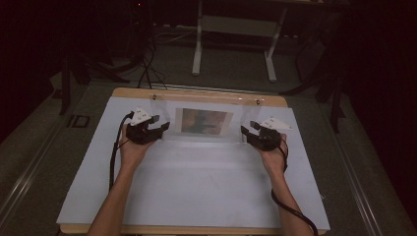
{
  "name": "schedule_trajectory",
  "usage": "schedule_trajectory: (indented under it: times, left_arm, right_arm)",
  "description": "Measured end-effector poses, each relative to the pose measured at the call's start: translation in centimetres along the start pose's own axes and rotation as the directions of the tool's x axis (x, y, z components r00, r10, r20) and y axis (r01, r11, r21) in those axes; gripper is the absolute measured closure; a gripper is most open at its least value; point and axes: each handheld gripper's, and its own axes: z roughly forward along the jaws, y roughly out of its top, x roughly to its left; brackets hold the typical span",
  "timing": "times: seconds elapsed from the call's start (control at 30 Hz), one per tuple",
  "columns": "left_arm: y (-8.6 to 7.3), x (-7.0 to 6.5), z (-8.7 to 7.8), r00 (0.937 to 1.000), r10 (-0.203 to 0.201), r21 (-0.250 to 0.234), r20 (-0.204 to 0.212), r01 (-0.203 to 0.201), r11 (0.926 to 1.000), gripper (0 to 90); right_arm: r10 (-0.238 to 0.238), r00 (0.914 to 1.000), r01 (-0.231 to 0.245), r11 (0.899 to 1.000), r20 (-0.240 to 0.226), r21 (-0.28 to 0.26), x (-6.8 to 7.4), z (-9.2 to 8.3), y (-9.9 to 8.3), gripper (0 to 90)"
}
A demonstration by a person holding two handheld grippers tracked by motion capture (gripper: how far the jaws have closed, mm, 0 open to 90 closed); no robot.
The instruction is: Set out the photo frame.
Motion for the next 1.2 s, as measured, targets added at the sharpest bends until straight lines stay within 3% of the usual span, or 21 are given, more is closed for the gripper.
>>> schedule_trajectory:
  times: [0.3,0.7,1.2]
  left_arm:
    - [0.1,0.1,-0.1,1.0,-0.002,0.003,0.0,0.002,1.0,47.9]
    - [0.6,-0.4,-0.5,1.0,-0.004,0.015,-0.003,0.004,0.9999,48.1]
    - [1.4,-0.9,-0.9,0.9986,-0.047,0.094,0.025,0.044,0.9946,48.1]
  right_arm:
    - [-0.003,1.0,0.003,1.0,0.001,-0.01,0.1,-0.1,0.4,51.6]
    - [0.034,0.9993,-0.035,0.999,-0.015,-0.023,-0.2,-0.5,0.5,51.7]
    - [0.087,0.9958,-0.085,0.994,-0.029,0.063,-0.1,-1.5,0.9,51.7]
